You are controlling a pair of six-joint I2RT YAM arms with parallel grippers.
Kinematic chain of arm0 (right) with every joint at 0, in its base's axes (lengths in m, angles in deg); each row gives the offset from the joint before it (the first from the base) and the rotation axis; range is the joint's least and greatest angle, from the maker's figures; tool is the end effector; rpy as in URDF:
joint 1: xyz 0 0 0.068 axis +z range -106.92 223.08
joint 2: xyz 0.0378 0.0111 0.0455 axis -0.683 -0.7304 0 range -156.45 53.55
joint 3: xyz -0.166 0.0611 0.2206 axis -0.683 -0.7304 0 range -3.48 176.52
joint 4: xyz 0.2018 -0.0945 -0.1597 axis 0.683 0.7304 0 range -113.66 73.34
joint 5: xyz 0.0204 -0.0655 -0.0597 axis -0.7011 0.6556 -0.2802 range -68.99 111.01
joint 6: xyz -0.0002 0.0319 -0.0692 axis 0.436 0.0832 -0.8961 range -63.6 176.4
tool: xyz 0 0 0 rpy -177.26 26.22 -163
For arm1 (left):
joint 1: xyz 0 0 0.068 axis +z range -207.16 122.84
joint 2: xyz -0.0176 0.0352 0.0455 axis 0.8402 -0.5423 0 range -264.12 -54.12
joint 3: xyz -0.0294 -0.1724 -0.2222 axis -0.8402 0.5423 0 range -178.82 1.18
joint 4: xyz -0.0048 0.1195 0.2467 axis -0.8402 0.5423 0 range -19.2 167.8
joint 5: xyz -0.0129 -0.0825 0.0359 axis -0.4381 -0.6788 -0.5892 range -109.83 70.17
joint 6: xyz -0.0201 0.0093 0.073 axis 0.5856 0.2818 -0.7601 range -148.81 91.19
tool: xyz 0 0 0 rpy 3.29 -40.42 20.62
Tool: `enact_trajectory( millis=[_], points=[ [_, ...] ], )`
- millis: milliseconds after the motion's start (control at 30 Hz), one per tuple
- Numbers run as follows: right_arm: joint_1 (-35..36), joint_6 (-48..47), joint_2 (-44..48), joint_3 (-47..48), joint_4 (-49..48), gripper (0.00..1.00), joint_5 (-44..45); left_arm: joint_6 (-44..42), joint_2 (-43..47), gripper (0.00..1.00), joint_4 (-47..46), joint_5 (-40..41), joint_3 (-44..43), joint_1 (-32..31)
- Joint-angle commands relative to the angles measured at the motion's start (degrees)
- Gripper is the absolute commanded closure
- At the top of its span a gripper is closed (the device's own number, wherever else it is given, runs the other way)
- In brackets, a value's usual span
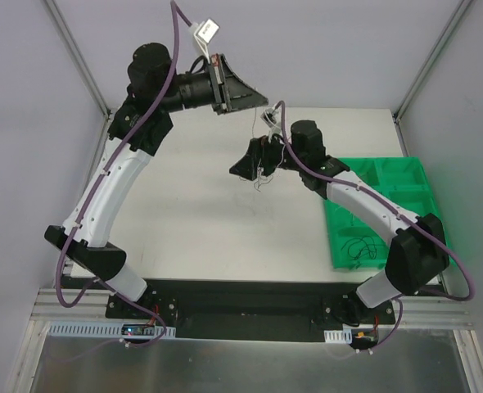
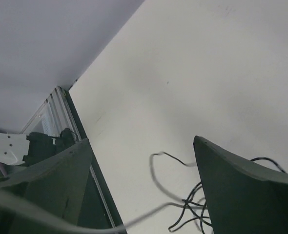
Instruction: Untangle the cables
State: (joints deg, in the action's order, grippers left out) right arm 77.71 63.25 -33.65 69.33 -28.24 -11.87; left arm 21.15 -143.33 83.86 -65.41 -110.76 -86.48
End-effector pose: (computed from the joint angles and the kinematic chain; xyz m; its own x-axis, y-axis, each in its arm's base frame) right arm 0.3078 0.2553 0.3596 -0.2485 -0.0499 -0.9673 -0.8942 0.3957 0.2093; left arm 0.2817 -0.2111 0.5630 -0.6381 -0.2561 -0.7261 0.7276 0.1079 -0.6775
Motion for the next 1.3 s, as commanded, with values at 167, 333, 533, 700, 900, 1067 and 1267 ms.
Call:
enact_trajectory(
  millis=[167, 333, 533, 700, 900, 1067, 1267],
  points=[
    [-4.0, 2.0, -9.3, -8.2, 1.5, 0.72, 6.3, -1.9, 2.9, 1.0, -5.4, 8.1, -15.4, -0.1],
    [-6.2, -0.1, -9.1, -6.5, 9.0, 0.53, 7.7, -6.0, 5.6, 1.0, -3.9, 11.9, -12.2, 1.0],
    [-7.2, -6.0, -6.7, 1.0, 29.2, 0.26, 14.9, -4.7, 8.6, 1.0, -3.7, 13.4, -4.3, 3.0],
    [-10.6, -5.7, -4.2, 1.1, 33.6, 0.21, 13.9, -2.8, 8.2, 1.0, -3.5, 11.6, -2.8, 4.4],
    [-11.6, -9.0, 1.8, 0.8, 32.5, 0.19, 7.4, -0.4, 8.9, 1.0, -3.5, 10.2, 0.4, 6.2],
    [-10.6, -4.6, 10.9, -4.9, 15.4, 0.1, -5.5, 1.5, 8.0, 1.0, -3.6, 7.7, 0.5, 7.1],
    [-5.6, 0.6, 11.6, -5.8, -2.6, 0.08, -8.3, 2.3, 6.7, 1.0, -3.7, 6.6, -0.9, 7.3]
  ],
)
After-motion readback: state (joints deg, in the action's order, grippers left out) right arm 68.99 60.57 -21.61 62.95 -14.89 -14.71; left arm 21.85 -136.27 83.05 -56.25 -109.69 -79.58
